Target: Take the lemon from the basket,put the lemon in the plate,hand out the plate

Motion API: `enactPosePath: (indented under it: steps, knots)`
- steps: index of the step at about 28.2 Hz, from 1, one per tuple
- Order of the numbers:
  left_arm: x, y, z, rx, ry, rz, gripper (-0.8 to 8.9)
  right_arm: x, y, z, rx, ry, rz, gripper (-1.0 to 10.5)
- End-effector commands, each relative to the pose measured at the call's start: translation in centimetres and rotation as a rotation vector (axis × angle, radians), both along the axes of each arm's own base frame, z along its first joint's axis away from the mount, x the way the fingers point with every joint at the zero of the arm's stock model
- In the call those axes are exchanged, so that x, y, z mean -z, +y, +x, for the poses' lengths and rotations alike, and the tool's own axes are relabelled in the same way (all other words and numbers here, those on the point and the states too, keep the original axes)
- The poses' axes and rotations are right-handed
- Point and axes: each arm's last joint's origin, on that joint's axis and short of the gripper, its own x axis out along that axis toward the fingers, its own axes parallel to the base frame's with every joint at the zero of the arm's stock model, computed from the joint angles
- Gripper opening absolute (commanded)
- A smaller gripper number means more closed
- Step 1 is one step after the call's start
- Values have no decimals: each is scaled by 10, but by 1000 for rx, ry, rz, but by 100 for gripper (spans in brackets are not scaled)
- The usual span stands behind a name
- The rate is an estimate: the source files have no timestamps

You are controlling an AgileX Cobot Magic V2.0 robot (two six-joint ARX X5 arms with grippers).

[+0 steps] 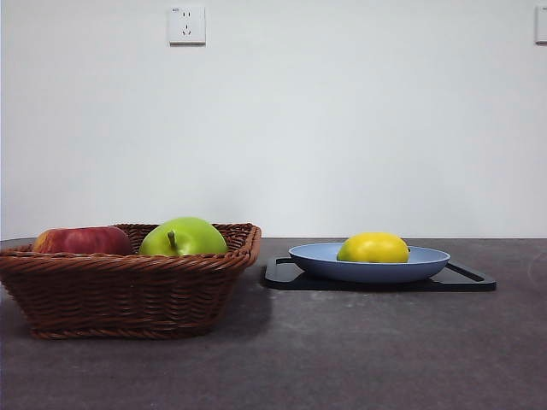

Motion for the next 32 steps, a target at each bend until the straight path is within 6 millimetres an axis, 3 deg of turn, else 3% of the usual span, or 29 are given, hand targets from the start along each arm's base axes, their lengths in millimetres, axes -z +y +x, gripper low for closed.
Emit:
enactPosePath:
  steps: [1, 4, 11, 17, 32]
  knots:
    - [1, 6, -6, -4, -73, -34, 6, -4, -1, -16, 45, -109, -1, 3]
    - [20, 18, -20, -27, -153, -85, 6, 9, -7, -30, 109, -175, -6, 3]
    - [83, 34, -46, -72, -184, -161, 6, 80, -9, -37, 99, -202, 13, 3]
    - [123, 42, -60, -105, -167, -236, 6, 123, -12, -46, 93, -230, 55, 3]
    - [130, 42, -61, -114, -159, -263, 6, 128, -12, -47, 103, -225, 74, 4]
